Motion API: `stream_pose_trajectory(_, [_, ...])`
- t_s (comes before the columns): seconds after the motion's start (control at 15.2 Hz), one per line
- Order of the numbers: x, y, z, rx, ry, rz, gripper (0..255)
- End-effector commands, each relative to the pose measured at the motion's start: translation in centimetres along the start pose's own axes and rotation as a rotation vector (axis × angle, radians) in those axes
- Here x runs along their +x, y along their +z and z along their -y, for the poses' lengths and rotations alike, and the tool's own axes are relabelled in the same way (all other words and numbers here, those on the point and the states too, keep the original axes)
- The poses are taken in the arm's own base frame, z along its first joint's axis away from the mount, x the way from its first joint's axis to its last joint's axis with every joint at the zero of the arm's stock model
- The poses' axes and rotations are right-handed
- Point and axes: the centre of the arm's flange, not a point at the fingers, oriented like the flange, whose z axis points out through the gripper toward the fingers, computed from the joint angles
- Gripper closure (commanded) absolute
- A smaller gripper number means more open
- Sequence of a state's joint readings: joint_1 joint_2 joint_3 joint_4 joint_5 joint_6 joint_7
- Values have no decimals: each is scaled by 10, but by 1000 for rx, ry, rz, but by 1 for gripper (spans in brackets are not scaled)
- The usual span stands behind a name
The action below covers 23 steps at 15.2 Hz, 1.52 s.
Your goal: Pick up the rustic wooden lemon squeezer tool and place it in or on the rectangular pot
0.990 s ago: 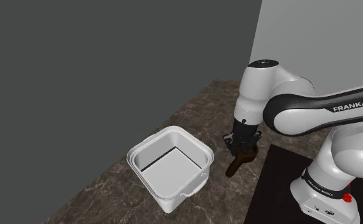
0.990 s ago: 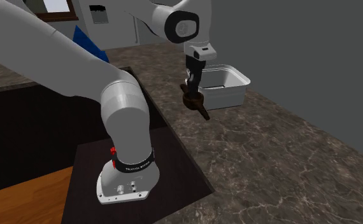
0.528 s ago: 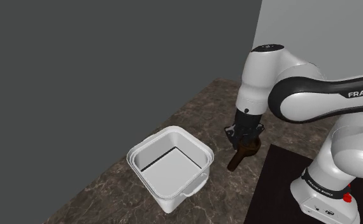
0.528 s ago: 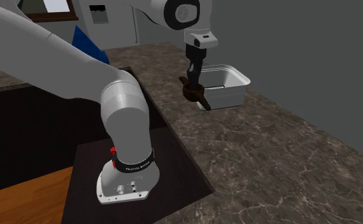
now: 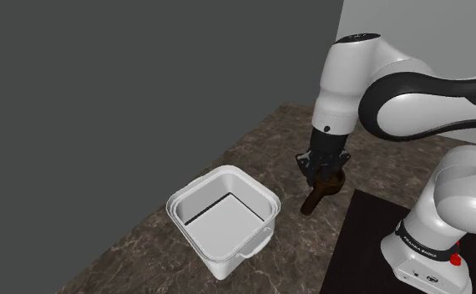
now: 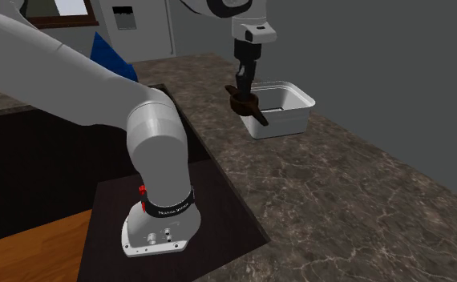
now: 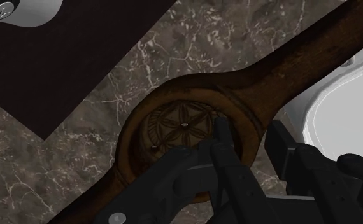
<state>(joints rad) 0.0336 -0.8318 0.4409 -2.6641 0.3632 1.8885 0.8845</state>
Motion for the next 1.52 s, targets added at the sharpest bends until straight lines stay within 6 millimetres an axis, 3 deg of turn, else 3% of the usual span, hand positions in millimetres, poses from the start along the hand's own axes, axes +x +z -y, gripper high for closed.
stream_pose_trajectory(0.0, [1, -11, 0, 0, 0, 0, 255])
stream_pose_trajectory(0.07, [1, -14, 0, 0, 0, 0, 255])
stream_pose_trajectory(1.45, [47, -24, 273, 0, 0, 0, 255])
